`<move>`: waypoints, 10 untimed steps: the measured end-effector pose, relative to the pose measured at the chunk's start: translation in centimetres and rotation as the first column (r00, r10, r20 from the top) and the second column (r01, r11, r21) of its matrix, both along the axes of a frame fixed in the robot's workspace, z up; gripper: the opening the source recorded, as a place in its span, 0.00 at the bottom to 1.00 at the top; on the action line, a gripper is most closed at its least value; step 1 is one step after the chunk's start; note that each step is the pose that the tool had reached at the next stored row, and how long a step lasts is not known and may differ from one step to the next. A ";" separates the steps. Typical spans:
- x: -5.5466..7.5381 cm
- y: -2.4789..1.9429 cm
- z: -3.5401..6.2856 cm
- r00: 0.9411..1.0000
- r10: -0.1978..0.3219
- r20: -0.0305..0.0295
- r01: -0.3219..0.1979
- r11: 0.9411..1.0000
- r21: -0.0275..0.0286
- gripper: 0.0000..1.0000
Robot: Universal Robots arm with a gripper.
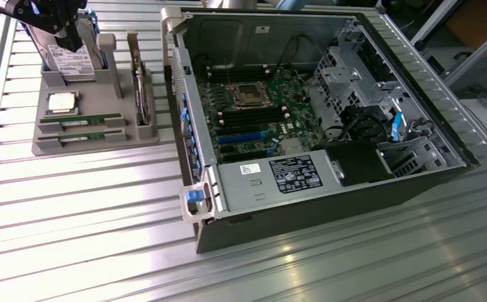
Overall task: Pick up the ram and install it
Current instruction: 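Pick up the ram and move it above insertion slot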
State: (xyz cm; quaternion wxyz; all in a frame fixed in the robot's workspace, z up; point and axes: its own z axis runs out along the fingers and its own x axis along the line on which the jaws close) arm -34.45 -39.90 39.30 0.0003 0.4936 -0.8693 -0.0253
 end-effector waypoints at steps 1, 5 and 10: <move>0.0 0.00 0.00 1.000 0.008 0.000 -0.008 1.000 0.000 0.11; 0.0 0.00 0.00 0.999 0.043 0.000 -0.043 0.999 0.000 0.11; 0.0 0.00 0.00 0.998 0.070 0.000 -0.070 0.998 0.000 0.11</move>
